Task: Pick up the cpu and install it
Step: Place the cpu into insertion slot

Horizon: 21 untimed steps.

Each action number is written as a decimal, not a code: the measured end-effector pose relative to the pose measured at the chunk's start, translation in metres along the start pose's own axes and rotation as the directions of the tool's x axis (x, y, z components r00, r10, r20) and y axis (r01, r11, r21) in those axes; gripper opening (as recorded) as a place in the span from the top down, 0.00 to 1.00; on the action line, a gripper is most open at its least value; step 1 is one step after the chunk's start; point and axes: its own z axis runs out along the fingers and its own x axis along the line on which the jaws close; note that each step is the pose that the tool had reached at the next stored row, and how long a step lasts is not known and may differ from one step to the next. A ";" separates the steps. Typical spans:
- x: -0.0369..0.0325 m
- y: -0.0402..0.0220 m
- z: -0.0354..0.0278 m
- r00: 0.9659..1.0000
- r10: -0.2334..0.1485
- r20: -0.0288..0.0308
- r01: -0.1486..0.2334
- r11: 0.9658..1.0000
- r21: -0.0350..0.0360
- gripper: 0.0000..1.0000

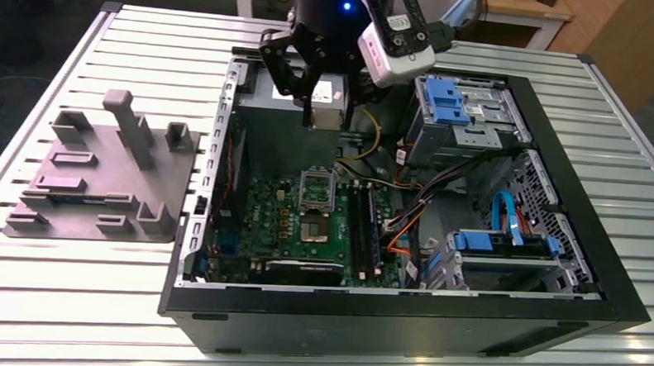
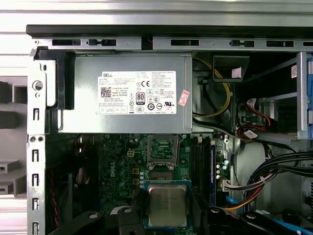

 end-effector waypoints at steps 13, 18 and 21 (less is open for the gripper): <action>0.0000 -0.0010 0.0060 1.000 0.000 0.000 0.000 1.000 0.000 0.53; 0.0001 -0.0016 0.0077 1.000 0.000 0.000 0.000 1.000 0.001 0.53; 0.0001 -0.0021 0.0088 1.000 0.000 0.000 0.000 1.000 0.001 0.53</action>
